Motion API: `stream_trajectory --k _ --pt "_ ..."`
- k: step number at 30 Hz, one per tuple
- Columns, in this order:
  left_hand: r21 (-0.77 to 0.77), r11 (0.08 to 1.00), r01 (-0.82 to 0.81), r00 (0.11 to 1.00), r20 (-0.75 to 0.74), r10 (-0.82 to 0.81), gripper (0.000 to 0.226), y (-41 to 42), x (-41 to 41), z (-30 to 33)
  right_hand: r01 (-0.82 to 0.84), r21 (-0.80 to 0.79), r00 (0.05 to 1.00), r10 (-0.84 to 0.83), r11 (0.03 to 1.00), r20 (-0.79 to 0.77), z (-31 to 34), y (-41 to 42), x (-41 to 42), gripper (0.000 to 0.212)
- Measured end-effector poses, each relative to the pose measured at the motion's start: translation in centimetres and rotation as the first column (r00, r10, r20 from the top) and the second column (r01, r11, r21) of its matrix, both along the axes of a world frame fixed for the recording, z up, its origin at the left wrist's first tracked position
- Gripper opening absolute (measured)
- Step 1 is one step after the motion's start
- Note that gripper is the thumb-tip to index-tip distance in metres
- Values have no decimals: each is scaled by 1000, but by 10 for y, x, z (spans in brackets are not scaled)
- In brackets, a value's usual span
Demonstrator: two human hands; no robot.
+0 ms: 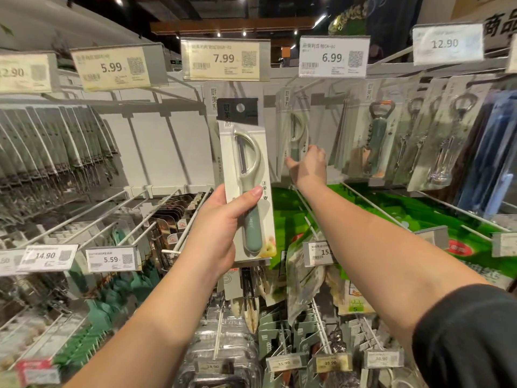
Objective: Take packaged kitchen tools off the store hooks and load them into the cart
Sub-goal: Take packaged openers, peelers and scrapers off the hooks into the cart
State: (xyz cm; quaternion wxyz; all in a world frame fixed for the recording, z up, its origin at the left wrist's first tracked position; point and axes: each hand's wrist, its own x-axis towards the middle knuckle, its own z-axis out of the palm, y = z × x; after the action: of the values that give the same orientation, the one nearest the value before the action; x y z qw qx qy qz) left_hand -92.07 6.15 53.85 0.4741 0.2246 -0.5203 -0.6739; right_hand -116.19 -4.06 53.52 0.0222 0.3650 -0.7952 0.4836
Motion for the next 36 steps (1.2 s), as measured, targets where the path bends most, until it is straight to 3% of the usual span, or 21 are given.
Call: stream_trajectory --k 6,9,11,15,17,21,26,30,36 --pt "-27 1000 8 1000 11 -8 24 0 0 -2 0 43 1000 0 999 16 -1 3 -2 78" --pt "-37 999 17 1000 12 -17 23 0 0 -3 -30 -17 995 32 999 89 1 17 4 82" --pt "-37 999 26 1000 6 -26 24 0 0 -4 -83 -125 987 99 989 126 2 38 15 72" --pt "-46 998 42 999 -2 -42 23 -3 -4 -5 -242 -262 963 264 934 54 2 115 59 33" --pt "-53 997 53 999 -7 -53 22 -3 -9 -6 -311 -305 942 335 900 28 -7 152 82 27" --pt "-33 994 105 994 -4 -105 21 1 -23 -7 -419 -184 906 423 889 -20 -32 192 108 50" --pt "37 976 213 977 -23 -213 28 13 -42 -5 -310 -124 949 300 943 -93 -39 200 109 73" --pt "-6 968 251 967 37 -250 25 19 -54 -3 -244 -154 967 229 957 -110 -37 205 103 63" --pt "-96 977 192 975 129 -179 19 17 -58 1 -184 -166 980 167 969 -109 -29 207 88 65"
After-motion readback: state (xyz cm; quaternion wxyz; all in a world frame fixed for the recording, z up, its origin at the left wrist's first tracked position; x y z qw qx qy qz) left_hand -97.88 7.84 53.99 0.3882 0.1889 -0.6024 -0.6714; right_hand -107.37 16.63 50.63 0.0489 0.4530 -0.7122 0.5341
